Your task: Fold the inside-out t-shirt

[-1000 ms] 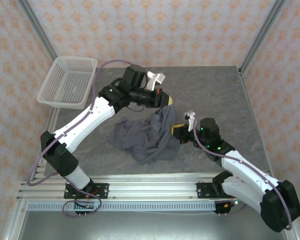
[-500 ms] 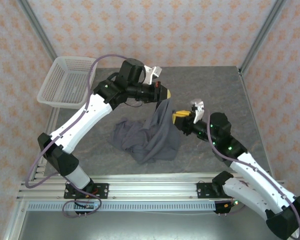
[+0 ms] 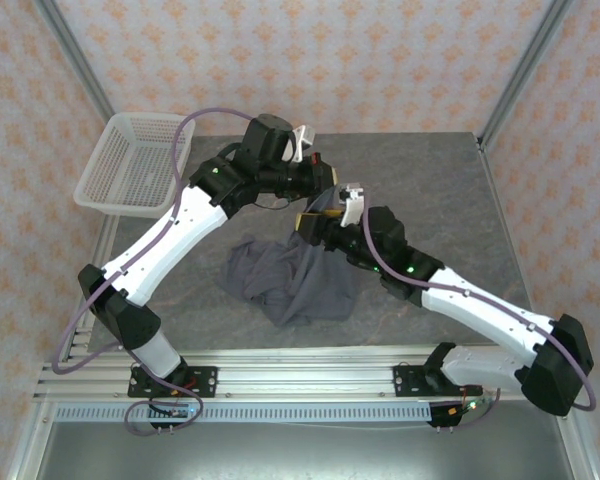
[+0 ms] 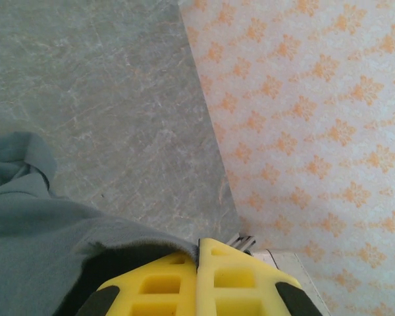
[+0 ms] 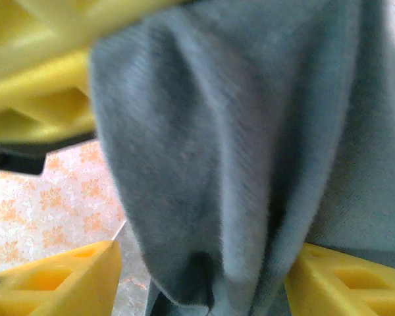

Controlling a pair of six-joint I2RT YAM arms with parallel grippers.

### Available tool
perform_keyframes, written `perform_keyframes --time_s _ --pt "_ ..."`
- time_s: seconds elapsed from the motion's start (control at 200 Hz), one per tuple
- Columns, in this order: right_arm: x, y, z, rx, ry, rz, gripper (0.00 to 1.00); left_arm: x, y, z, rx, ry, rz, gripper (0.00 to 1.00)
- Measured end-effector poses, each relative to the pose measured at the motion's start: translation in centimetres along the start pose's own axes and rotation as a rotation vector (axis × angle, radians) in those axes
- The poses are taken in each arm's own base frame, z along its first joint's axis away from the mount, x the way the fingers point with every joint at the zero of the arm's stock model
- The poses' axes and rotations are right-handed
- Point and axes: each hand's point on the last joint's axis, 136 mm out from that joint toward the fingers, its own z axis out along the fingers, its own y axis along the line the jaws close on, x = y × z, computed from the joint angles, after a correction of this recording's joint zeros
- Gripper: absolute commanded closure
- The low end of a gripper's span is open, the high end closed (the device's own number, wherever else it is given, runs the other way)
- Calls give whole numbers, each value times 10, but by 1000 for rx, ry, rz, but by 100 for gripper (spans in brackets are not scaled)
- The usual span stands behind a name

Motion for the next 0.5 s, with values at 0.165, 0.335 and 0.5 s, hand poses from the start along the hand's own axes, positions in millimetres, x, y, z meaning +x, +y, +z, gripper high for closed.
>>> perform_keyframes --time_s 0.165,0.335,0.5 --pt "-17 -16 -1 118 -78 94 75 -2 2 0 -10 -11 -2 100" --pt "-17 -27 -10 177 -85 110 100 -6 16 -2 -89 -43 34 100" --pt "-8 -2 -18 39 -22 103 100 -21 23 -15 -192 -97 147 70"
